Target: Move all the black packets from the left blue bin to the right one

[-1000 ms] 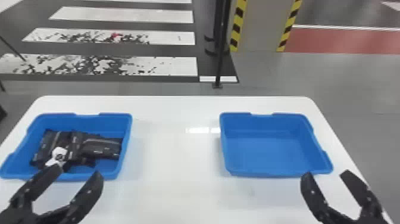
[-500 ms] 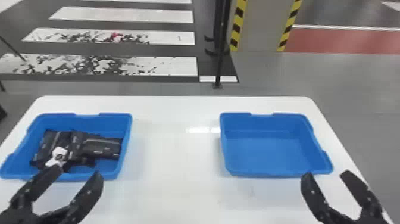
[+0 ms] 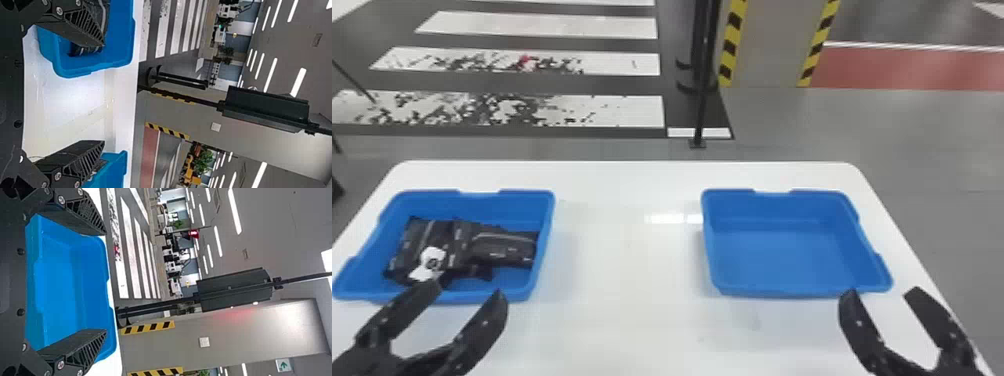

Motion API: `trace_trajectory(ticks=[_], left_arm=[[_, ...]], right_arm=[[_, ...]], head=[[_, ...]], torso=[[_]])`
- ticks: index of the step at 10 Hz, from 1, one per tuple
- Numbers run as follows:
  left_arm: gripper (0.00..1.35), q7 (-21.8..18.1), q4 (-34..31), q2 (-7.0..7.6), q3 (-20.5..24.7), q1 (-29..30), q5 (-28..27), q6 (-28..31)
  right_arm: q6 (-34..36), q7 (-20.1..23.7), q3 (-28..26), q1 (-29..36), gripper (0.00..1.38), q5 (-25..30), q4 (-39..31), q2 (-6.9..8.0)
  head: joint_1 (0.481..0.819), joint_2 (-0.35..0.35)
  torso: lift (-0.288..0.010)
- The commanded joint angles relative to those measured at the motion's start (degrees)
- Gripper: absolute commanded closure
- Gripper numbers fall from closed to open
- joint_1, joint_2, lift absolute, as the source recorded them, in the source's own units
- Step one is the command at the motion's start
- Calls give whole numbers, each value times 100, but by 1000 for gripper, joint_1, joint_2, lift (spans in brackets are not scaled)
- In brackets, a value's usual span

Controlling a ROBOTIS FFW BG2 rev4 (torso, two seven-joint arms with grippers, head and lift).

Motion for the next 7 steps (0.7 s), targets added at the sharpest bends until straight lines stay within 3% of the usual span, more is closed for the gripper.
trace_trajectory(ticks=[1, 7], left_arm=[[154, 0, 5, 75, 58, -225, -27, 315], [171, -106, 779, 436, 367, -1744, -233, 2003]], right_arm=[[0, 0, 0, -1, 151, -1, 4, 5], [42, 0, 11, -29, 151, -36, 46, 5]], head=[[695, -56], [695, -9]], torso=[[-138], [-138]])
